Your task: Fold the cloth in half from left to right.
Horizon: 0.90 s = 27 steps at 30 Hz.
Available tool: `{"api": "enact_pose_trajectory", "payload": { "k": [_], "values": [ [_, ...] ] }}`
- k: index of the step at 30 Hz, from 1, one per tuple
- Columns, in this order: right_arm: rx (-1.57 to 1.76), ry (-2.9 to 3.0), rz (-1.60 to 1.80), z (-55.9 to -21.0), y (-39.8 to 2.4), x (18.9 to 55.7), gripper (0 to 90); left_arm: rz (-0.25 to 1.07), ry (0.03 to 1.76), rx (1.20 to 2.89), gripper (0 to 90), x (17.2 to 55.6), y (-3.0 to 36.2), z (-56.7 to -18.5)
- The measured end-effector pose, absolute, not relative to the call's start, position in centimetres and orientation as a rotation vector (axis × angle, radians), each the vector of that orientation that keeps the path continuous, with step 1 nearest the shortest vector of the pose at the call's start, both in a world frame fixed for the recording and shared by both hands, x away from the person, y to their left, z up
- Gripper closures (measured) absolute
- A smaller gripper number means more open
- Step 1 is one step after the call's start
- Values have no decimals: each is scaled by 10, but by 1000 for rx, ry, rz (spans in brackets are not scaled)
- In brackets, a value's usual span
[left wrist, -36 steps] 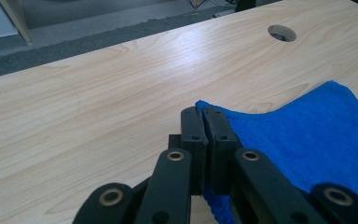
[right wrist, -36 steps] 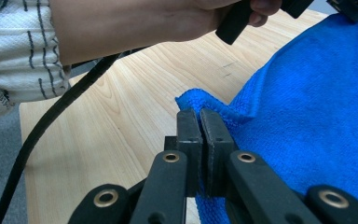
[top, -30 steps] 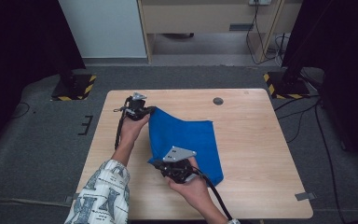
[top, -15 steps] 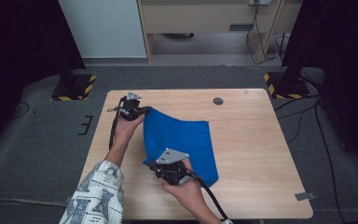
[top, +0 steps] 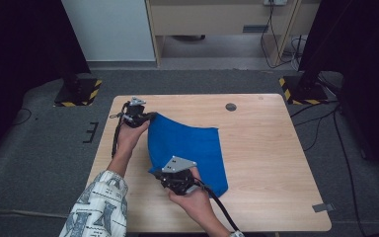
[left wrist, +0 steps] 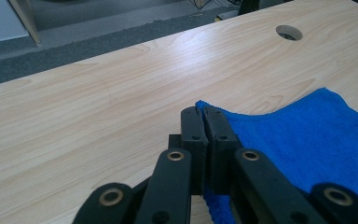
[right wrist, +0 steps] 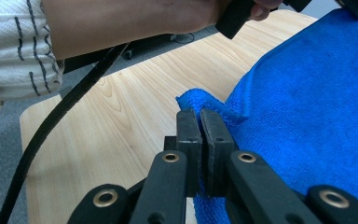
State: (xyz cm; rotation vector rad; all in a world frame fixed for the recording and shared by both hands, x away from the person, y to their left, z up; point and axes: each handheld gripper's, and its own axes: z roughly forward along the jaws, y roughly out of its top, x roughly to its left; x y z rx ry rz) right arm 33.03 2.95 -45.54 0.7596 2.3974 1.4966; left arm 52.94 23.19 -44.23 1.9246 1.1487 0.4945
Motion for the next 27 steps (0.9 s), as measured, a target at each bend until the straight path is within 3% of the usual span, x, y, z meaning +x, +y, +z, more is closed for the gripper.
{"api": "enact_pose_trajectory", "payload": {
  "k": [13,27],
  "values": [
    [754,2390,1509,-458,50,329,868,498,1187,1918,873,523,255,-441],
    [856,2371,1517,-475,13,329,868,455,1163,1953,871,530,208,-459]
  ]
}}
